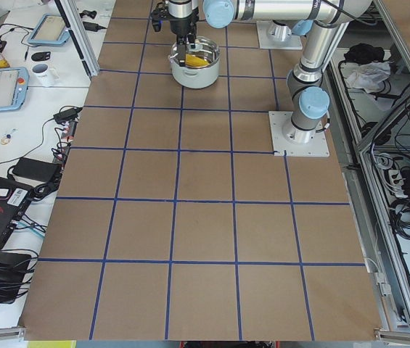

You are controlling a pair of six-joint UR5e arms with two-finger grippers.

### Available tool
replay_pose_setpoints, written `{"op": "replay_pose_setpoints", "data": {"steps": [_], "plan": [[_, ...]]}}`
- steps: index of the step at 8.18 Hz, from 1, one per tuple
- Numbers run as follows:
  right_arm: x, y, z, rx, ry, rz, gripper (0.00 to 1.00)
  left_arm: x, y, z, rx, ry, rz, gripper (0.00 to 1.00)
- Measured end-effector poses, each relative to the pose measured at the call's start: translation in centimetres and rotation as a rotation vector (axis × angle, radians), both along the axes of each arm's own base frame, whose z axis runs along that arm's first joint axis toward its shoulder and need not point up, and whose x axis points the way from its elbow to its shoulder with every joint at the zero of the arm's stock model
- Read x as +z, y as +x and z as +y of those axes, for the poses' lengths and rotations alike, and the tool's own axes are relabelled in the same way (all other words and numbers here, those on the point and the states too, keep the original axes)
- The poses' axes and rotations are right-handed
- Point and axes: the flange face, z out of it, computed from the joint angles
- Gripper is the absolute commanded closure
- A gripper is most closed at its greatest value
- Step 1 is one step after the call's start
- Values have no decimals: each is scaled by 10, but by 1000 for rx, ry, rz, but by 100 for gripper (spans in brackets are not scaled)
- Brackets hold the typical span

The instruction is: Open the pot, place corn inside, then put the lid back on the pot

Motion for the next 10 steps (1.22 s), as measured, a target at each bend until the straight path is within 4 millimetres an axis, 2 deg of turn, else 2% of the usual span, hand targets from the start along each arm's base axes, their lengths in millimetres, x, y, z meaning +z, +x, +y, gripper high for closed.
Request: {"op": "replay_pose_setpoints", "data": {"steps": [1, 3, 4, 5, 6, 8, 9, 10], "plan": [[0, 0, 0, 18, -1, -2, 5, 0, 0, 0, 0, 0, 0, 0], [3, -1, -1, 36, -8, -8, 3, 0, 0, 0, 0, 0, 1, 0], [11, -7, -5, 35, -22, -14, 2, 0, 0, 0, 0, 0, 1, 0], [27, -22, -14, 39, -45, -23, 2, 0, 0, 0, 0, 0, 2, 0], [47, -46, -22, 50, -71, -32, 0, 0, 0, 0, 0, 0, 2, 0], [94, -106, -32, 76, -132, -41, 0, 0, 0, 0, 0, 0, 2, 0], [120, -134, -27, 103, -168, -32, 0, 0, 0, 0, 0, -1, 2, 0], [146, -154, -14, 126, -202, -1, 0, 1, 0, 0, -1, -3, 3, 0]]}}
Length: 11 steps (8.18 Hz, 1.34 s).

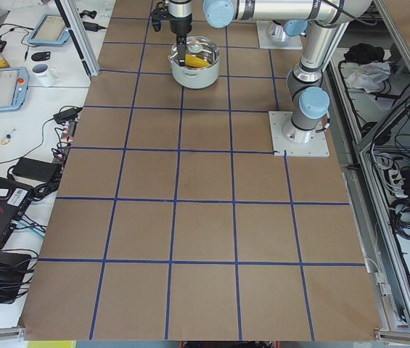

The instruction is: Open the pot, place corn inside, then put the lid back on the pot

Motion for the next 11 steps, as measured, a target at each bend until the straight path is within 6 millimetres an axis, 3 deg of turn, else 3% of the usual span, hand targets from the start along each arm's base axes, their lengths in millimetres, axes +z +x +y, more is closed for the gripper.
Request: {"op": "replay_pose_setpoints", "data": {"steps": [1, 3, 8, 11], "plan": [[19, -12, 14, 15, -25, 29, 0, 1, 0, 0, -1, -4, 1, 0], [33, -19, 27, 68, -38, 55, 0, 4, 0, -1, -3, -12, 5, 0], [36, -50, 17, 80, -40, 15, 0, 9, 1, -9, -2, -91, -4, 0], [36, -56, 16, 73, -40, 11, 0, 9, 2, -10, -2, -96, -9, 0]]}}
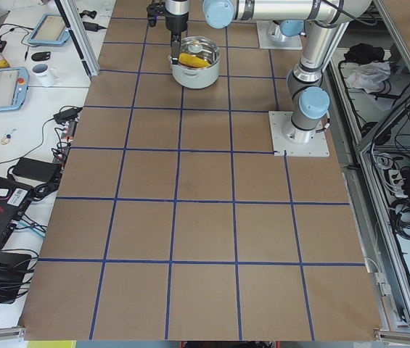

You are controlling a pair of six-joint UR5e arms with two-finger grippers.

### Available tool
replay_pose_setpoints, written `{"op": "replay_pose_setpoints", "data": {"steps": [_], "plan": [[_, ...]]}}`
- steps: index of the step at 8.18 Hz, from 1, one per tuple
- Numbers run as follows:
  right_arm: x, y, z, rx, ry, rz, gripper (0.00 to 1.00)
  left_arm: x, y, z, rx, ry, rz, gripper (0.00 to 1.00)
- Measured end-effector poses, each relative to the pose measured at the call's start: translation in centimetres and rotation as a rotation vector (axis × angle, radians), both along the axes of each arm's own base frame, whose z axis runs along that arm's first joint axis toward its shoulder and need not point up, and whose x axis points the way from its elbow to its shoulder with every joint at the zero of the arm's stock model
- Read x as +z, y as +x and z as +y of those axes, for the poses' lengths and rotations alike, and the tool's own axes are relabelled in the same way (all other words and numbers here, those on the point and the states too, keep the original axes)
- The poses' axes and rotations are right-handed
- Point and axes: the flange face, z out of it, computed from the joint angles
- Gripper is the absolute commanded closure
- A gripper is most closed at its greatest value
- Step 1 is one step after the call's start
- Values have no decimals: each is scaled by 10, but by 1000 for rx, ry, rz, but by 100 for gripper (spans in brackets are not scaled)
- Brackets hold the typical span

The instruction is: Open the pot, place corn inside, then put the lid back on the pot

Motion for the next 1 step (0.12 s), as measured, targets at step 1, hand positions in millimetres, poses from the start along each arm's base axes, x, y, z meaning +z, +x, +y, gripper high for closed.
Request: {"op": "replay_pose_setpoints", "data": {"steps": [1], "plan": [[0, 0, 1, 11, 3, 2, 0, -2, 0, -1, 0, 1, -1, 0]]}}
